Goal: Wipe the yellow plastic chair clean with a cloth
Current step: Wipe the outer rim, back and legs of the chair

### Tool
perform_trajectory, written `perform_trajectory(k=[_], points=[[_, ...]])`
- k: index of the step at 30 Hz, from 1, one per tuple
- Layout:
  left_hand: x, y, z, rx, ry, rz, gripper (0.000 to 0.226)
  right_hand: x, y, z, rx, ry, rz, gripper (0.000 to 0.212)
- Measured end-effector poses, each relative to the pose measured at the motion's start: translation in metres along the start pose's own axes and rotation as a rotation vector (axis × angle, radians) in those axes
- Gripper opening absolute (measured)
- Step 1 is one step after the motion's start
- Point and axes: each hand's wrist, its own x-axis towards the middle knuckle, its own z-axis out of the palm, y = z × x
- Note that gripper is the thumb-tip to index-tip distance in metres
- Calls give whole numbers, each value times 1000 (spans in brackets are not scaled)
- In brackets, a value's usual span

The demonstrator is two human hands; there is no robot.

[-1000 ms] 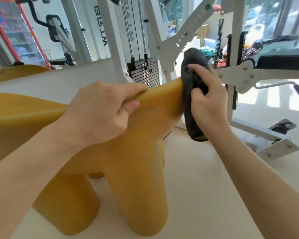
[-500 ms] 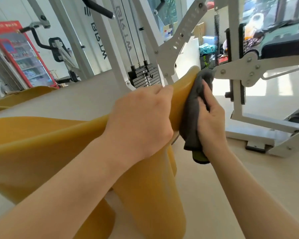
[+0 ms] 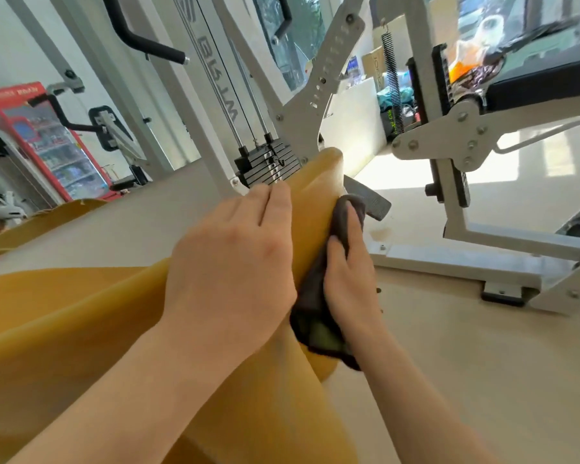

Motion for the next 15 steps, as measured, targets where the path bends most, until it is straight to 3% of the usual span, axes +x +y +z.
perform_trajectory(k=[2, 4, 10, 15], points=[[1, 1, 4, 17, 15, -4, 55, -41, -11, 3, 28, -15, -154, 57], [2, 1, 7, 12, 54, -3, 54, -28, -23, -2, -25, -68, -215, 58], [13, 2, 13, -27, 60, -31, 52, 99, -38, -9, -16, 41, 84, 45], [13, 2, 12, -34, 86, -32, 53, -29, -14, 14, 74, -39, -362, 49]])
